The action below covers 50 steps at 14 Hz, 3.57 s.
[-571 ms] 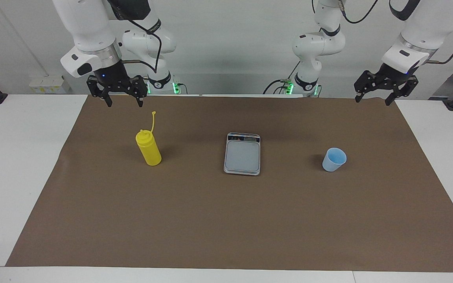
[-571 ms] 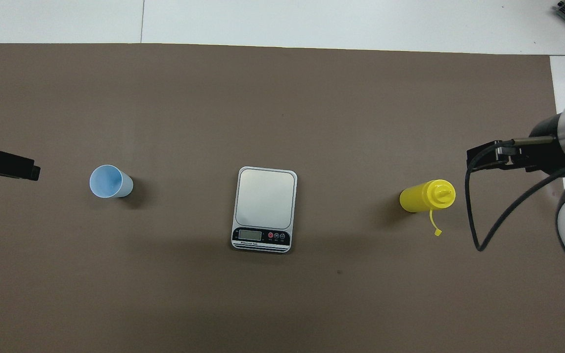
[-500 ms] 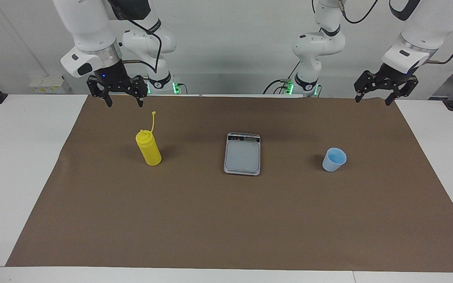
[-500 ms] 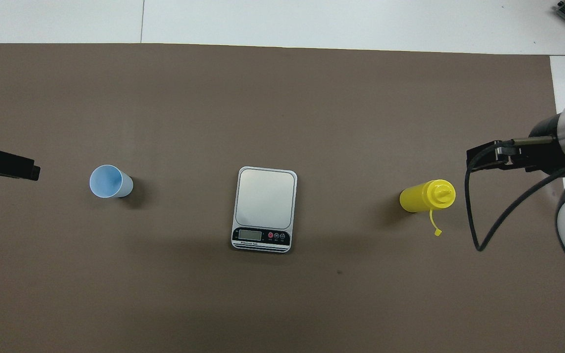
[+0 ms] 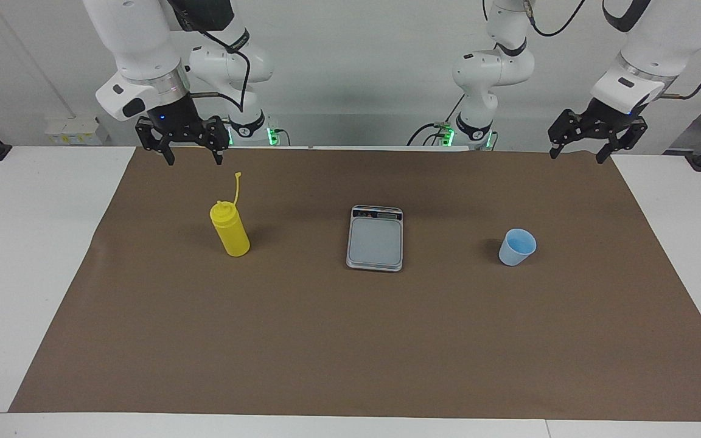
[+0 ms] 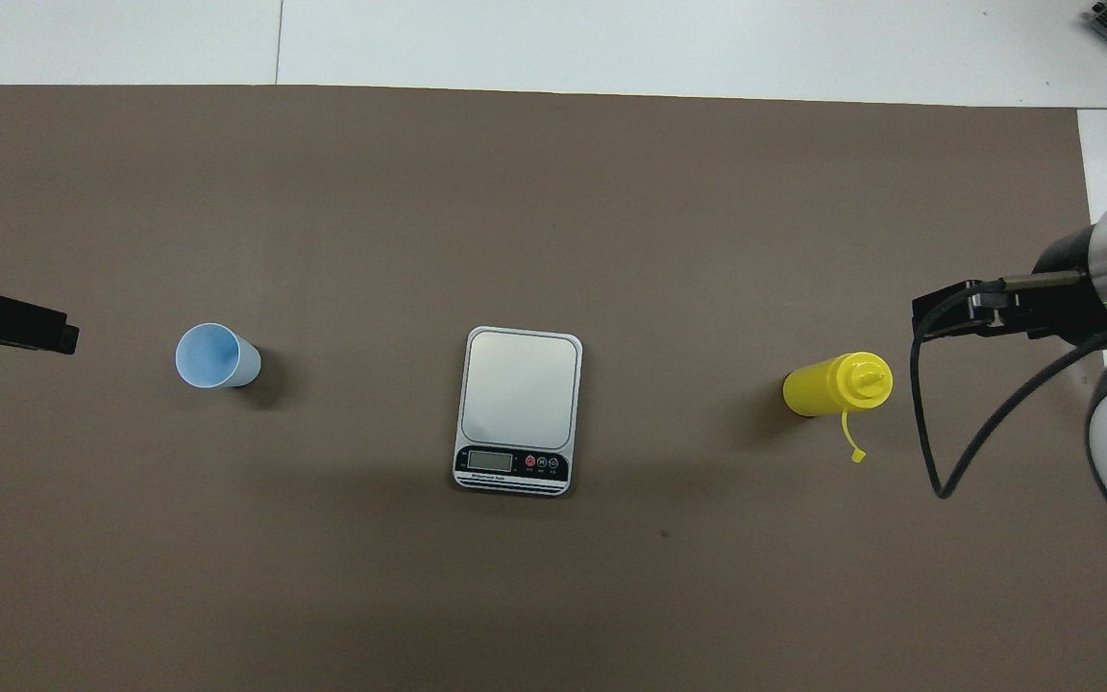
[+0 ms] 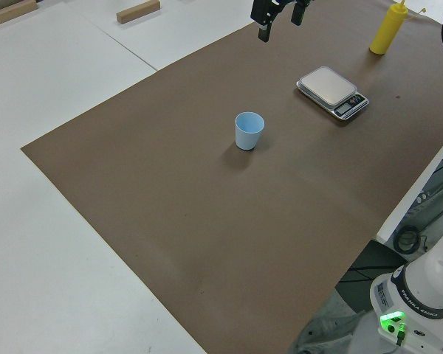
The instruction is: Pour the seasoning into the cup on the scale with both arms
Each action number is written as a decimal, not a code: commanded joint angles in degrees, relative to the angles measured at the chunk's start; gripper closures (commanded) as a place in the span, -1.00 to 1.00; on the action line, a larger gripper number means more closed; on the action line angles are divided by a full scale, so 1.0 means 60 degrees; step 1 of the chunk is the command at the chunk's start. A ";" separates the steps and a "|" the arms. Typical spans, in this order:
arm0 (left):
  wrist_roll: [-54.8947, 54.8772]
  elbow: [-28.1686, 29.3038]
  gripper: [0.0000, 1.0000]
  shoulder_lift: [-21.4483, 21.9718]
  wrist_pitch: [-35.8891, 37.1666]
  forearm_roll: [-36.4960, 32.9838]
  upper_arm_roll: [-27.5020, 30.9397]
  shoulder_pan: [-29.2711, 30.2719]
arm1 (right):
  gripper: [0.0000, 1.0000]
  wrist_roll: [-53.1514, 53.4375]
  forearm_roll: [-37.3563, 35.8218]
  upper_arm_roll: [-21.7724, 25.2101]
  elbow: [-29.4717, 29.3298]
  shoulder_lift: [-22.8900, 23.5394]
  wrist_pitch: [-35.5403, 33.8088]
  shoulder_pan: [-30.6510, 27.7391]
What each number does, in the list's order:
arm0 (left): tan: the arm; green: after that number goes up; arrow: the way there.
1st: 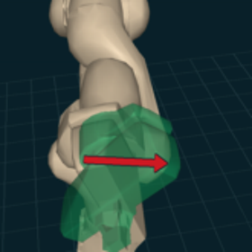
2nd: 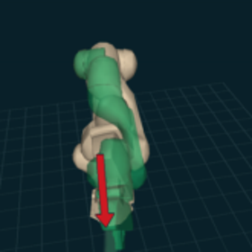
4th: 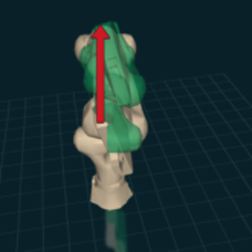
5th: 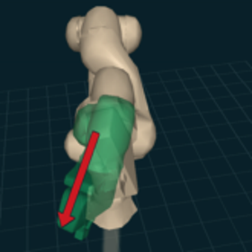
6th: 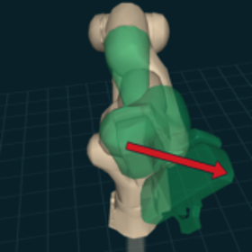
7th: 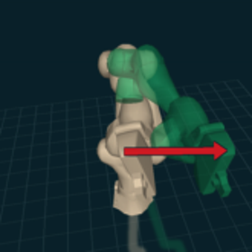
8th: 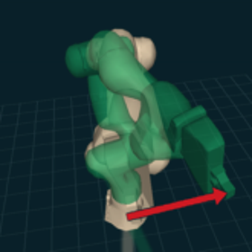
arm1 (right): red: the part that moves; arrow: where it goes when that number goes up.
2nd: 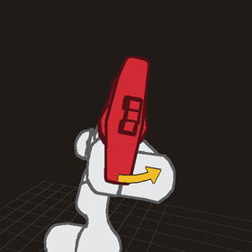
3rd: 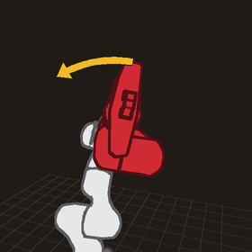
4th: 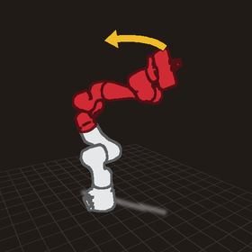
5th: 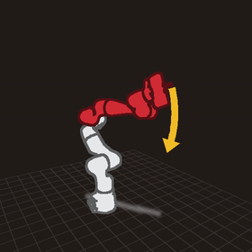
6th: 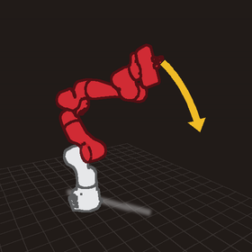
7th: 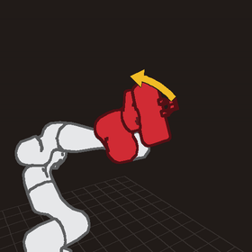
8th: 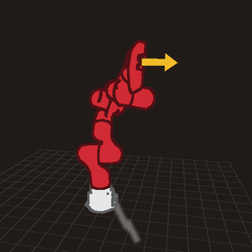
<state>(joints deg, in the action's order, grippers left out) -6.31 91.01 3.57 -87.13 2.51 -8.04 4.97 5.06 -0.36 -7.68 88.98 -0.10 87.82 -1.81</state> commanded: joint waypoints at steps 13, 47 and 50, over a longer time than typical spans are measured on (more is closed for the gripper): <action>0.0129 0.1147 -1.00 -0.0097 -0.1499 -0.0097 0.0022 0.0488 | -1.00 -0.0227 0.0177 -0.0024 0.0141 -0.0144 -0.0032 -0.0167; 0.1609 0.4788 1.00 -0.1709 -0.6608 0.0196 0.0007 0.0065 | -1.00 -0.0227 0.0177 -0.0024 0.0141 -0.0144 -0.0032 -0.0167; 0.1667 0.3513 1.00 -0.1621 -0.4893 0.0225 -0.0066 -0.0109 | -1.00 -0.0227 0.0177 -0.0024 0.0141 -0.0144 -0.0032 -0.0167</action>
<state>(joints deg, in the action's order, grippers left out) 4.31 117.11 -6.41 -122.92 3.37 -8.88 6.05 4.96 -0.33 -7.56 89.00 -0.16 87.82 -1.92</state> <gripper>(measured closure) 0.969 0.000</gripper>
